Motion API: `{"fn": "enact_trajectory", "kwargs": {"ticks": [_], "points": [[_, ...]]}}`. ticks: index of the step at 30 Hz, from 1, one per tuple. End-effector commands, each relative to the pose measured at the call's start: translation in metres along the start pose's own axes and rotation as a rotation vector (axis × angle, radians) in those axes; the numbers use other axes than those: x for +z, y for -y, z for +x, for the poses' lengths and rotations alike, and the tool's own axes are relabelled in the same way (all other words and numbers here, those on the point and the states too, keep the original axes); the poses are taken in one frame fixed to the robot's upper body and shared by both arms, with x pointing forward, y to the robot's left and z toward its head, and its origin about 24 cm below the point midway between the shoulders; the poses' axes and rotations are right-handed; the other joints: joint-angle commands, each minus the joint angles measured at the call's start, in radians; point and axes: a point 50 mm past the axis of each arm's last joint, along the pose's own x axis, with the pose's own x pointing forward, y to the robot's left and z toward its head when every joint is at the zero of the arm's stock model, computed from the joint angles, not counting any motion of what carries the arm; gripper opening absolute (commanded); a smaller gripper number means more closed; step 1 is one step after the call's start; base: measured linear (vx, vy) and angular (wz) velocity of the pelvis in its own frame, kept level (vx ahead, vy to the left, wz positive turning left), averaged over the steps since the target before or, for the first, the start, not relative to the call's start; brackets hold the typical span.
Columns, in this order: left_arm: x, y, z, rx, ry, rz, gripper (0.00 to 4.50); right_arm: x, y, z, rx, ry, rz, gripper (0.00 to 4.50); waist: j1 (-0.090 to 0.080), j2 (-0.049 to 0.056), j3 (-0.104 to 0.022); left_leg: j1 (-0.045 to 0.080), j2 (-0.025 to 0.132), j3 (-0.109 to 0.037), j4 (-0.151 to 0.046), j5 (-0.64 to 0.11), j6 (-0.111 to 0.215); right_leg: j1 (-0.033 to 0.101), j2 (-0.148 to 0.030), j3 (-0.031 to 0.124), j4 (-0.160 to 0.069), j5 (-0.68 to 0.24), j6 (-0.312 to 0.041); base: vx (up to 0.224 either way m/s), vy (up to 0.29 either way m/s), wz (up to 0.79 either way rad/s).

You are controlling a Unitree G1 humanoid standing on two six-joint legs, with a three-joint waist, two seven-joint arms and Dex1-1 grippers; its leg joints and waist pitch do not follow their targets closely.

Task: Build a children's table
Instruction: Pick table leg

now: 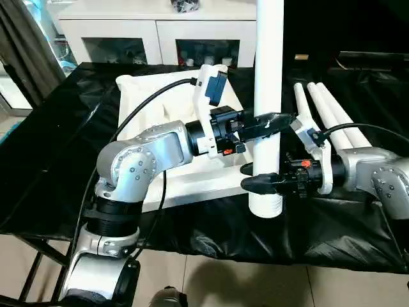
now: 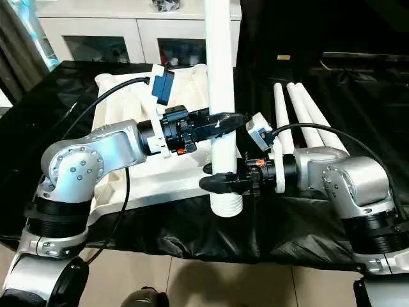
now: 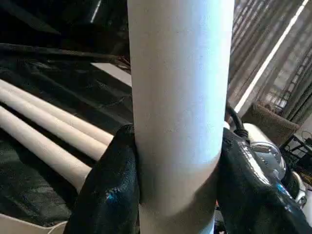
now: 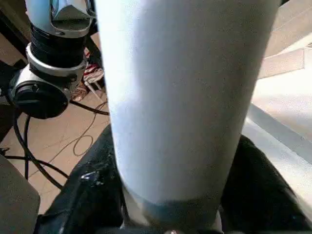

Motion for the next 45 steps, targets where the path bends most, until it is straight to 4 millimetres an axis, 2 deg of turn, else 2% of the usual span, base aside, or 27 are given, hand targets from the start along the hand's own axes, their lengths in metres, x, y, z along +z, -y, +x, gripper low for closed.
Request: {"fn": "enact_trajectory", "kwargs": {"ticks": [1,2,6,9,14,18,19,20,21,22,23,24,26,27,28,29,30,31,35,37,39,40,41,42,43,44,45], "points": [[0.004,0.004,0.004,-0.02,-0.006,0.024,2.23,0.0,0.001,-0.001,-0.016,-0.001,-0.009,2.1,0.0,-0.022,-0.082,0.031,0.027,-0.01,-0.058,-0.138,0.033,0.047,-0.06,0.03,-0.079,-0.144,-0.221,0.0,0.0,0.0],[0.005,0.003,0.004,-0.013,0.001,0.016,2.44,-0.001,0.001,-0.001,-0.017,0.001,-0.01,2.02,0.0,-0.022,-0.082,0.03,0.027,-0.009,-0.057,-0.137,0.032,0.047,-0.06,0.03,-0.079,-0.144,-0.22,0.0,0.0,0.0],[0.013,0.005,0.004,-0.021,0.059,0.023,2.6,-0.002,0.002,0.002,-0.039,0.03,-0.022,1.95,0.0,-0.021,-0.082,0.03,0.027,-0.01,-0.058,-0.138,0.03,0.046,-0.06,0.03,-0.079,-0.146,-0.22,0.0,0.0,0.0],[0.028,0.006,0.005,0.004,0.191,0.07,3.0,0.0,0.005,0.003,-0.078,0.092,-0.034,1.93,0.0,-0.02,-0.083,0.029,0.027,-0.01,-0.059,-0.14,0.031,0.048,-0.061,0.029,-0.08,-0.139,-0.221,0.0,0.0,0.0],[0.057,0.011,-0.003,0.049,0.403,0.102,3.0,0.003,0.008,0.001,-0.16,0.195,-0.049,1.93,0.0,-0.022,-0.084,0.03,0.027,-0.011,-0.058,-0.14,0.03,0.048,-0.062,0.028,-0.08,-0.131,-0.226,0.0,0.0,0.0],[0.061,0.006,-0.013,0.153,0.402,0.162,3.0,0.005,0.005,-0.004,-0.232,0.271,-0.07,1.93,-0.001,-0.021,-0.083,0.028,0.026,-0.011,-0.059,-0.129,0.036,0.047,-0.06,0.028,-0.08,-0.13,-0.204,0.0,0.0,0.0],[0.056,-0.001,-0.018,0.241,0.337,0.202,3.0,0.005,0.004,-0.005,-0.281,0.288,-0.084,1.93,-0.001,-0.021,-0.083,0.029,0.026,-0.011,-0.06,-0.128,0.035,0.046,-0.059,0.028,-0.079,-0.132,-0.201,0.0,0.0,0.0],[0.041,-0.02,-0.033,0.477,0.204,0.32,3.0,0.001,0.003,-0.007,-0.387,0.283,-0.123,1.93,-0.003,-0.018,-0.081,0.029,0.03,-0.015,-0.064,-0.132,0.032,0.042,-0.057,0.029,-0.081,-0.148,-0.175,0.0,0.0,0.0],[0.033,-0.032,-0.047,0.613,0.16,0.392,3.0,-0.002,0.003,-0.006,-0.457,0.284,-0.128,1.93,-0.008,-0.018,-0.079,0.026,0.032,-0.02,-0.07,-0.13,0.023,0.042,-0.054,0.029,-0.084,-0.165,-0.123,0.0,0.0,0.0],[0.026,-0.038,-0.057,0.698,0.141,0.446,3.0,-0.005,0.004,-0.005,-0.518,0.279,-0.131,1.93,-0.014,-0.019,-0.079,0.025,0.026,-0.016,-0.069,-0.132,0.016,0.043,-0.053,0.029,-0.083,-0.174,-0.108,0.0,0.0,0.0],[0.015,-0.045,-0.074,0.806,0.148,0.438,3.0,-0.01,0.006,-0.003,-0.632,0.268,-0.159,1.93,-0.026,-0.014,-0.08,0.028,0.024,-0.014,-0.073,-0.153,-0.014,0.04,-0.055,0.029,-0.09,-0.223,-0.091,0.0,0.0,0.0],[0.01,-0.047,-0.08,0.844,0.148,0.425,3.0,-0.012,0.006,-0.003,-0.676,0.267,-0.172,1.93,-0.027,-0.01,-0.082,0.031,0.024,-0.013,-0.073,-0.164,-0.025,0.038,-0.056,0.028,-0.091,-0.239,-0.094,0.0,0.0,0.0],[-0.007,-0.049,-0.1,0.963,0.133,0.412,3.0,-0.02,0.008,0.0,-0.795,0.264,-0.189,1.93,-0.034,-0.009,-0.08,0.033,0.026,-0.015,-0.08,-0.216,-0.041,0.032,-0.056,0.028,-0.094,-0.276,-0.102,0.0,0.0,0.0],[-0.019,-0.048,-0.113,1.039,0.13,0.436,3.0,-0.024,0.007,0.003,-0.855,0.277,-0.187,1.93,-0.035,-0.015,-0.079,0.035,0.026,-0.015,-0.08,-0.226,-0.04,0.03,-0.055,0.029,-0.097,-0.282,-0.101,0.0,0.0,0.0],[-0.02,-0.048,-0.115,1.051,0.13,0.444,3.0,-0.025,0.006,0.003,-0.863,0.282,-0.19,1.93,-0.035,-0.012,-0.078,0.033,0.03,-0.019,-0.084,-0.233,-0.038,0.03,-0.057,0.029,-0.097,-0.28,-0.102,0.0,0.0,0.0],[-0.027,-0.046,-0.121,1.093,0.127,0.47,3.0,-0.027,0.004,0.004,-0.895,0.304,-0.204,1.93,-0.035,-0.017,-0.078,0.032,0.03,-0.018,-0.086,-0.242,-0.033,0.029,-0.059,0.03,-0.097,-0.289,-0.095,0.0,0.0,0.0],[-0.036,-0.044,-0.127,1.15,0.117,0.486,3.0,-0.03,0.002,0.004,-0.933,0.327,-0.22,1.93,-0.037,-0.014,-0.077,0.034,0.03,-0.017,-0.087,-0.257,-0.033,0.026,-0.057,0.031,-0.1,-0.295,-0.092,0.0,0.0,0.0],[-0.043,-0.043,-0.13,1.181,0.107,0.492,3.0,-0.032,0.001,0.005,-0.952,0.332,-0.222,1.93,-0.038,-0.017,-0.074,0.037,0.03,-0.017,-0.09,-0.286,-0.035,0.023,-0.056,0.031,-0.103,-0.312,-0.077,0.0,0.0,0.0],[-0.062,-0.039,-0.128,1.244,0.102,0.527,3.0,-0.038,0.001,0.001,-1.091,0.408,-0.202,1.93,-0.043,-0.019,-0.068,0.041,0.029,-0.021,-0.098,-0.352,-0.049,0.015,-0.056,0.033,-0.117,-0.391,-0.041,0.0,0.0,0.0],[-0.067,-0.038,-0.127,1.261,0.102,0.514,3.0,-0.039,0.0,0.001,-1.107,0.439,-0.204,1.93,-0.046,-0.018,-0.068,0.043,0.032,-0.026,-0.102,-0.37,-0.063,0.012,-0.049,0.03,-0.116,-0.381,-0.033,0.0,0.0,0.0],[-0.073,-0.036,-0.125,1.276,0.1,0.496,3.0,-0.039,0.0,0.001,-1.144,0.476,-0.221,1.93,-0.059,-0.016,-0.067,0.053,0.044,-0.042,-0.11,-0.419,-0.105,0.013,-0.024,0.016,-0.115,-0.323,-0.03,0.0,0.0,0.0],[-0.075,-0.035,-0.123,1.28,0.101,0.497,3.0,-0.039,0.0,0.0,-1.181,0.493,-0.248,1.93,-0.074,-0.006,-0.065,0.067,0.074,-0.066,-0.129,-0.457,-0.115,0.01,-0.004,-0.001,-0.11,-0.255,-0.048,0.0,0.0,0.0],[-0.076,-0.034,-0.122,1.283,0.107,0.499,3.0,-0.042,0.002,-0.001,-1.223,0.485,-0.258,1.93,-0.084,0.001,-0.063,0.075,0.097,-0.081,-0.141,-0.487,-0.109,0.008,0.002,-0.009,-0.103,-0.228,-0.061,0.0,0.0,0.0],[-0.076,-0.034,-0.122,1.283,0.107,0.499,3.0,-0.042,0.002,-0.001,-1.223,0.485,-0.258,1.93,-0.096,0.009,-0.059,0.076,0.153,-0.112,-0.182,-0.536,-0.082,0.016,-0.002,-0.022,-0.06,-0.159,-0.079,0.0,0.0,0.0],[-0.076,-0.034,-0.121,1.284,0.11,0.499,3.0,-0.044,0.004,-0.002,-1.233,0.468,-0.248,1.93,-0.099,0.013,-0.058,0.077,0.18,-0.124,-0.201,-0.556,-0.067,0.019,-0.007,-0.027,-0.028,-0.126,-0.087,-0.001,-0.076,0.04],[-0.075,-0.035,-0.121,1.286,0.114,0.501,3.0,-0.048,0.005,-0.001,-1.189,0.458,-0.193,1.93,-0.109,0.008,-0.058,0.079,0.208,-0.131,-0.224,-0.571,-0.021,0.018,-0.014,-0.029,0.015,-0.093,-0.099,0.001,-0.137,0.02],[-0.076,-0.035,-0.121,1.291,0.114,0.505,3.0,-0.052,0.005,-0.001,-1.185,0.446,-0.165,1.93,-0.112,-0.005,-0.056,0.076,0.197,-0.118,-0.224,-0.575,0.033,0.021,-0.027,-0.017,0.021,-0.096,-0.118,0.001,-0.137,0.02]]}}
